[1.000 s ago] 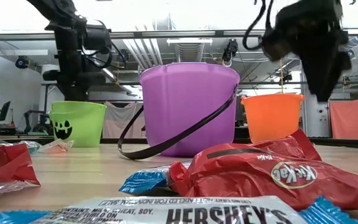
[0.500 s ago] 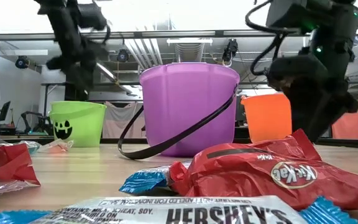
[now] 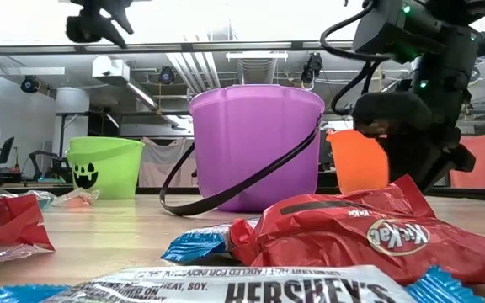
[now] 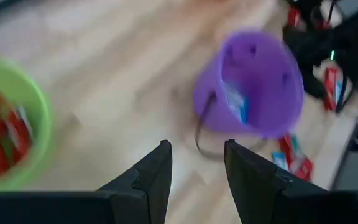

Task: Sort candy by brand, put in halloween buckets
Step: Put the red gummy into the orange bucket, then put the orange gummy into the orange bucket

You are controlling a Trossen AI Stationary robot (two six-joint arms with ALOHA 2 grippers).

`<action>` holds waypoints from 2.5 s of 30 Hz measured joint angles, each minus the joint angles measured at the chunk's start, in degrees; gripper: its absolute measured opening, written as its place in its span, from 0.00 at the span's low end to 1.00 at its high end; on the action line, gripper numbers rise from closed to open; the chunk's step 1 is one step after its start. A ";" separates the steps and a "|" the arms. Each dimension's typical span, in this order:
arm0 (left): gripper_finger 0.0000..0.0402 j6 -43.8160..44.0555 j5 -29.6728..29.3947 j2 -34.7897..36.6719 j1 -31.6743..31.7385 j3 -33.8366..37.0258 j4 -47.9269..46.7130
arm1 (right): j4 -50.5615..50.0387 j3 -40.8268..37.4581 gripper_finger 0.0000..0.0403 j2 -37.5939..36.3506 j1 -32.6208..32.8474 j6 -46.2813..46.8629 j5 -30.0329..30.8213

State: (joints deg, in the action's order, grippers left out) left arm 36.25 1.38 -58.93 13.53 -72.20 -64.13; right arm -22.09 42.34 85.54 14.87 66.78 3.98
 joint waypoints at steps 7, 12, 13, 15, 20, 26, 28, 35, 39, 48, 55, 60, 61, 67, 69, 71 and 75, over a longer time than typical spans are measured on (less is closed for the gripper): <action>0.32 16.71 -0.21 0.98 -13.03 9.23 -0.36 | -17.58 7.70 0.04 -10.36 -1.02 -3.42 -7.28; 0.32 28.37 -1.04 1.29 -19.59 18.44 4.69 | -31.89 17.75 0.03 -17.80 -3.27 -6.04 -6.91; 0.32 30.18 -1.63 1.14 -20.26 20.34 6.41 | -35.11 19.82 0.03 -18.72 -4.38 -6.76 -5.91; 0.32 32.67 -2.55 0.28 -20.67 23.94 10.81 | -40.00 24.25 0.03 -19.75 -7.03 -8.86 -3.22; 0.32 38.35 -4.08 -3.87 -20.22 30.36 19.24 | -47.41 33.82 0.03 -19.86 -17.10 -19.27 -0.30; 0.33 40.33 -4.75 -10.64 -20.02 32.44 18.23 | -50.71 40.36 0.03 -16.97 -30.42 -32.76 0.55; 0.35 40.31 -5.56 -12.82 -19.86 32.54 18.24 | -50.88 40.97 0.03 -15.89 -34.71 -37.17 0.60; 0.42 38.02 -6.89 -19.81 -17.28 32.58 18.68 | -51.35 39.48 0.03 -11.02 -49.18 -46.64 0.67; 0.43 36.03 -6.90 -23.03 -15.93 32.58 20.11 | -51.26 38.28 0.03 -7.96 -55.03 -50.10 -1.00; 0.44 35.98 -6.83 -26.30 -15.51 32.54 22.18 | -50.46 37.36 0.24 -3.63 -59.17 -54.28 -4.50; 0.42 35.88 -6.88 -26.32 -15.39 32.54 22.53 | -50.29 37.44 0.39 -3.37 -59.17 -54.40 -4.50; 0.30 34.63 -6.83 -26.30 -15.40 32.54 23.05 | -49.94 37.45 0.42 -4.48 -59.17 -54.14 -4.47; 0.26 34.16 -6.83 -26.30 -15.40 32.54 23.05 | -49.71 37.45 0.42 -4.79 -59.14 -54.04 -4.47; 0.03 29.18 -4.70 -23.69 -15.40 29.92 19.17 | -48.96 37.45 0.41 -8.21 -59.01 -53.90 -4.60; 0.03 25.66 -3.74 -20.98 -15.41 26.00 14.98 | -47.49 37.34 0.41 -10.23 -58.74 -53.92 -7.12; 0.02 20.69 -4.24 -17.89 -15.40 20.77 10.64 | -43.53 36.58 0.40 -13.07 -57.90 -53.90 -12.36; 0.01 4.42 -8.08 -10.92 -14.40 8.99 13.75 | -28.30 32.22 0.40 -19.44 -53.70 -52.47 -22.81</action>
State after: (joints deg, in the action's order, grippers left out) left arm 40.67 -6.70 -69.85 -0.87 -63.20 -50.38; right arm -50.39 74.56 66.10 -38.83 14.32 -18.82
